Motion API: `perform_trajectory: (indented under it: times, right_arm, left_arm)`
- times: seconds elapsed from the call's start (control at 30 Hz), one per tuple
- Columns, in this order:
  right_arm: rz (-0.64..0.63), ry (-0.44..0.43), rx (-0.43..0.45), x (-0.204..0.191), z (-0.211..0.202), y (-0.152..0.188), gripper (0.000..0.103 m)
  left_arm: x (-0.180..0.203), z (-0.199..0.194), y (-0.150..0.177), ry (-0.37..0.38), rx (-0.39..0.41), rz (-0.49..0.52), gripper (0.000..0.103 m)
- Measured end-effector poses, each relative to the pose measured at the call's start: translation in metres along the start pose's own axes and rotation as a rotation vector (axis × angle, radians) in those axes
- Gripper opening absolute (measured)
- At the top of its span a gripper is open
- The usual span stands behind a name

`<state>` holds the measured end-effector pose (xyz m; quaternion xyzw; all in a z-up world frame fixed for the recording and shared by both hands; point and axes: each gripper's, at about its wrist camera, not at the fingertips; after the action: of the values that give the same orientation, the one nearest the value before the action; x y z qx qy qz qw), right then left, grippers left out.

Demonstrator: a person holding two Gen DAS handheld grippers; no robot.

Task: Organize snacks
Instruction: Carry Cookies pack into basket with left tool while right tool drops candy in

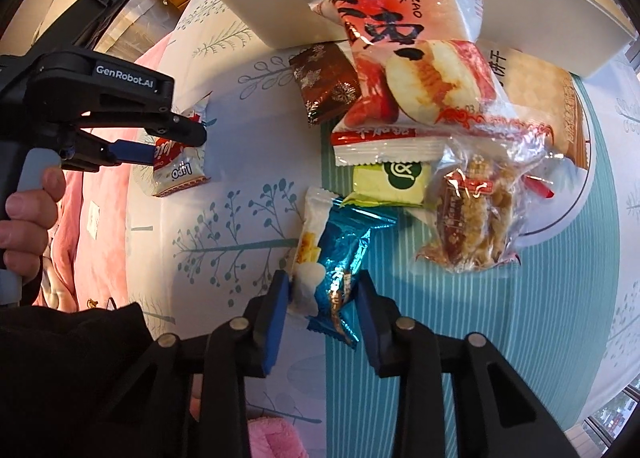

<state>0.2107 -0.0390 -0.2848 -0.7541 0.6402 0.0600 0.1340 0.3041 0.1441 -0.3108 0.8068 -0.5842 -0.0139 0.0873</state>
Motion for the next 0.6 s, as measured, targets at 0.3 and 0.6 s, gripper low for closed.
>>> perform_trajectory:
  times: [0.3,0.6]
  right_arm:
    - [0.03,-0.03,-0.018,-0.01,0.004,0.007,0.026]
    - [0.118,-0.057,0.031,-0.019,-0.008,0.018,0.025]
  left_arm:
    - [-0.025,-0.014,0.011,0.036,0.007,-0.001,0.045]
    - [-0.044,-0.039,0.043,0.072,0.015,0.049,0.045]
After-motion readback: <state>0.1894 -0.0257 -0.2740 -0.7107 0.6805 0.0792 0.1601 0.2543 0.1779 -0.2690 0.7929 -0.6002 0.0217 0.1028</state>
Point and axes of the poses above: each gripper's, at about its wrist camera, not at the fingertips, and z roughly the way its jaws point, x to its right, y to its underside, and after that the axes turned 2 degrees about -z, right-handed
